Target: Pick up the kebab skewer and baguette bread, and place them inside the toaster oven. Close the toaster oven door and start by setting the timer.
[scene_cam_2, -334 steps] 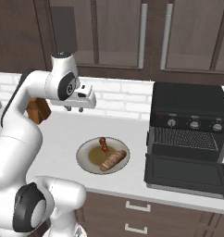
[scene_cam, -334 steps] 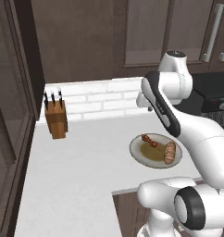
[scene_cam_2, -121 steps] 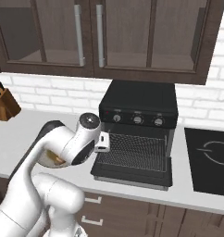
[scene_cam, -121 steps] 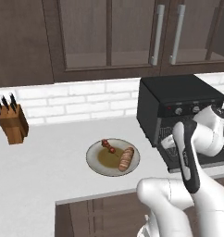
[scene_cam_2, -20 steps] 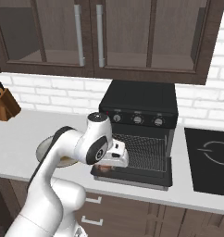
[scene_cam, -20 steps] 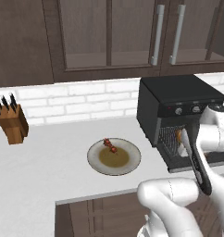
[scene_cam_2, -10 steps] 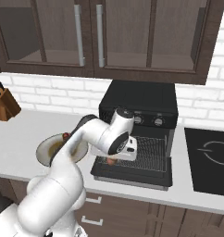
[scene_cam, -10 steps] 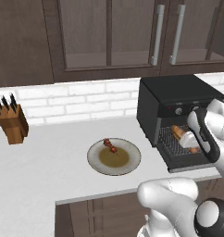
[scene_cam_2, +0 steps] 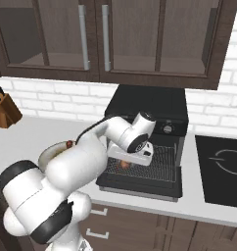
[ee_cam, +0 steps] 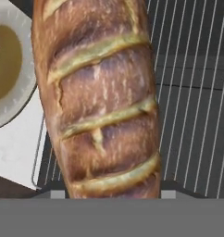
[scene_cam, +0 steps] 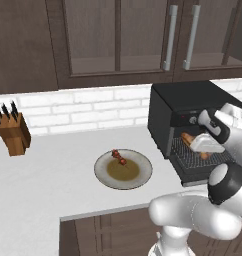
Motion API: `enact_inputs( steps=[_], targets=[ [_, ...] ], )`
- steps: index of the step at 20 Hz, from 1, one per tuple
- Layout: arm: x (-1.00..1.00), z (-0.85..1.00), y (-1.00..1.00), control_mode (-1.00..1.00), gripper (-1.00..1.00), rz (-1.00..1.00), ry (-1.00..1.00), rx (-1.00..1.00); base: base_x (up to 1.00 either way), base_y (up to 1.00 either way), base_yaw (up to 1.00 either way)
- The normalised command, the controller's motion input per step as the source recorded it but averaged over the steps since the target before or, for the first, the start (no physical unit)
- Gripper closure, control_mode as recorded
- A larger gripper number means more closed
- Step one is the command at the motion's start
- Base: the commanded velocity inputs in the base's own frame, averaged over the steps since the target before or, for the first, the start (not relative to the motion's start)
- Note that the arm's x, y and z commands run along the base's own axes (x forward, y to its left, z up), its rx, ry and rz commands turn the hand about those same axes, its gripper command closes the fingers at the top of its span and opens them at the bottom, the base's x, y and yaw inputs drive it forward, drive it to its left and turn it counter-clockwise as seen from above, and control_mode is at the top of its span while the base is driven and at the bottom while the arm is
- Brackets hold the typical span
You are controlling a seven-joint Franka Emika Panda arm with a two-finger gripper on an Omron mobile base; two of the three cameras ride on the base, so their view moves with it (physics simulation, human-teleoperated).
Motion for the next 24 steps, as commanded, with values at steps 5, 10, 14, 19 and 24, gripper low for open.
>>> enact_inputs(
  steps=[5,10,14,19,24],
  targets=[
    [0.34,-0.31,-0.06,-1.00,1.00,0.00,0.00,0.04,0.00,0.00,0.00],
    [0.18,-0.13,0.00,-1.00,1.00,0.00,0.00,0.00,0.00,0.00,0.00],
    [0.00,-0.36,0.00,-1.00,1.00,0.00,0.00,0.00,0.00,0.00,0.00],
    [-0.12,-0.40,0.00,-1.00,-1.00,0.00,-0.01,0.00,0.00,0.00,0.00],
    [-0.34,-0.07,0.00,-1.00,-1.00,0.00,-0.01,0.00,0.00,0.00,0.00]
  ],
)
